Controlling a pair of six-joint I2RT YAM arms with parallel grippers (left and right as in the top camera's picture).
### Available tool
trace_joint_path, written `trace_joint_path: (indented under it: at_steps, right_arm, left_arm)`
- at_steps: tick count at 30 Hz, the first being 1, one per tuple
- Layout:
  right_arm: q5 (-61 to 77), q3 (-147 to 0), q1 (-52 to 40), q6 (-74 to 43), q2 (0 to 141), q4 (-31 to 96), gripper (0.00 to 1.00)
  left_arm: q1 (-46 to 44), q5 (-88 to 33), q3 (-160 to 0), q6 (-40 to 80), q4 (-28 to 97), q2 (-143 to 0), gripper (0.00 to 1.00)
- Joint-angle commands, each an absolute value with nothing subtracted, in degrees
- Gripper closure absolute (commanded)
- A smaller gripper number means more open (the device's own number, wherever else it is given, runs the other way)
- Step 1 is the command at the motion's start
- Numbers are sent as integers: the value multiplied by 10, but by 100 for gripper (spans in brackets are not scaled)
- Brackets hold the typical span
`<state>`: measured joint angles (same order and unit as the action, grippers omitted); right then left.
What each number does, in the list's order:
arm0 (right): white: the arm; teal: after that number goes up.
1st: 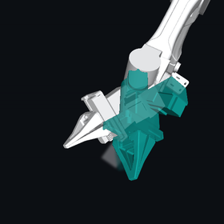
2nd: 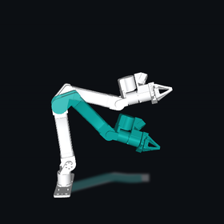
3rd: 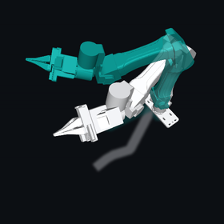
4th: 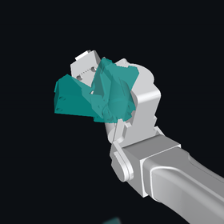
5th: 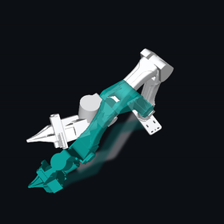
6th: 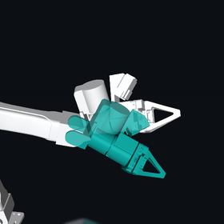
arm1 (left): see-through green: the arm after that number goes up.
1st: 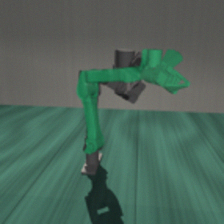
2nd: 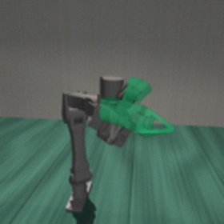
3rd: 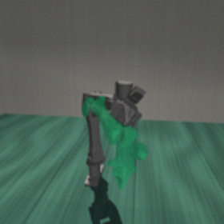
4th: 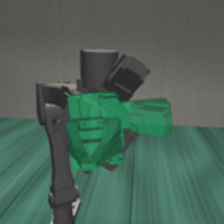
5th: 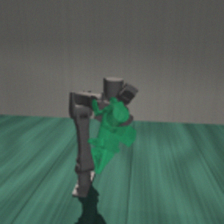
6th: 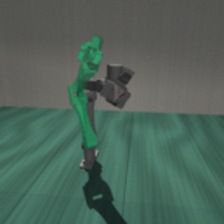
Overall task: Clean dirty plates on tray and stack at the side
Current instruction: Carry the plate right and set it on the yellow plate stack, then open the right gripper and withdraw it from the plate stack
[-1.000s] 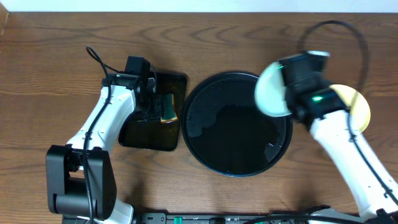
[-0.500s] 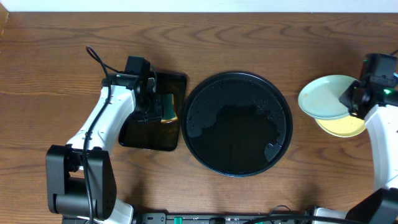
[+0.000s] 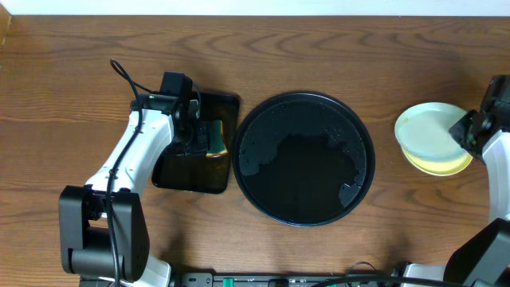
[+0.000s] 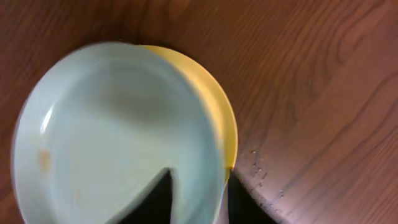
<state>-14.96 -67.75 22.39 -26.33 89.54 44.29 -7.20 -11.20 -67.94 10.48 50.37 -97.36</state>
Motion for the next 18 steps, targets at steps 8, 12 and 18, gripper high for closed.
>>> trace_joint_path:
  at_steps: [8, 12, 18]
  right_arm:
    - [-26, -677, 224, -207, 896, 451, 51]
    - [47, -677, 205, -145, 896, 461, 48]
    - [90, -678, 155, -70, 894, 481, 35]
  left_arm:
    - [-70, -109, -682, 103, 506, -972, 25]
    - [-70, -109, -685, 103, 505, -972, 22]
    - [-53, -109, -715, 103, 523, -953, 21]
